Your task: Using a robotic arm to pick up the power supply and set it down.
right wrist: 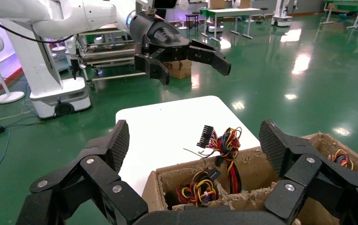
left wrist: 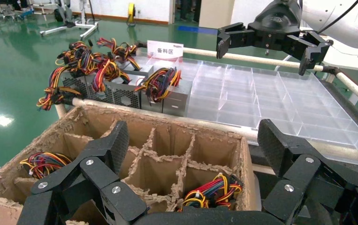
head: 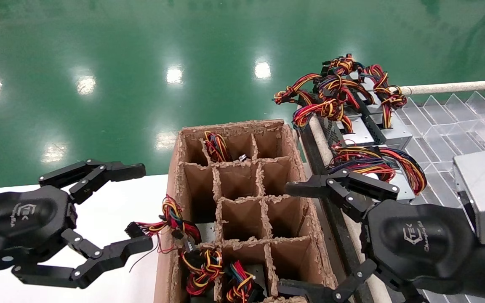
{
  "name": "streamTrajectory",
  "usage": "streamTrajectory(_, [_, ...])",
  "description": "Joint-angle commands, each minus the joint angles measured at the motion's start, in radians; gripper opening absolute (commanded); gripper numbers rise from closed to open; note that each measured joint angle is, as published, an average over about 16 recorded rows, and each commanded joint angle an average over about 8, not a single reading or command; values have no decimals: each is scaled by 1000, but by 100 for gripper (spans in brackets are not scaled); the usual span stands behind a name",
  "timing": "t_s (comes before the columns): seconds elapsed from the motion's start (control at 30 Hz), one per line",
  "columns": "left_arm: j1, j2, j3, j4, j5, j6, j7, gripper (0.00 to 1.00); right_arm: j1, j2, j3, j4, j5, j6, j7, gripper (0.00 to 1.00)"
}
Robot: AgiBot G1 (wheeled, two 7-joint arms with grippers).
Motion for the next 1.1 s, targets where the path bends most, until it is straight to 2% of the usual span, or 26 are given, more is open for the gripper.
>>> streamTrajectory(0.03, [0, 0, 0, 0, 0, 0, 0, 100, 0, 0, 0, 0, 0, 0, 0, 100])
streamTrajectory(0.33, [0, 0, 0, 0, 0, 0, 0, 100, 0, 0, 0, 0, 0, 0, 0, 100])
streamTrajectory(0.37, [0, 0, 0, 0, 0, 0, 0, 97, 0, 0, 0, 0, 0, 0, 0, 100])
streamTrajectory(0.6, [0, 0, 0, 0, 0, 0, 0, 10, 2, 1, -2, 4, -12, 2, -5, 100])
streamTrajectory(0.63, [0, 0, 0, 0, 0, 0, 0, 0, 4, 0, -5, 6, -21, 6, -8, 100])
streamTrajectory(0.83, [0, 0, 0, 0, 0, 0, 0, 0, 36, -40, -42, 19, -134, 74, -18, 100])
streamTrajectory(1.1, [0, 0, 0, 0, 0, 0, 0, 0, 142, -169, -135, -74, -344, 210, 26, 100])
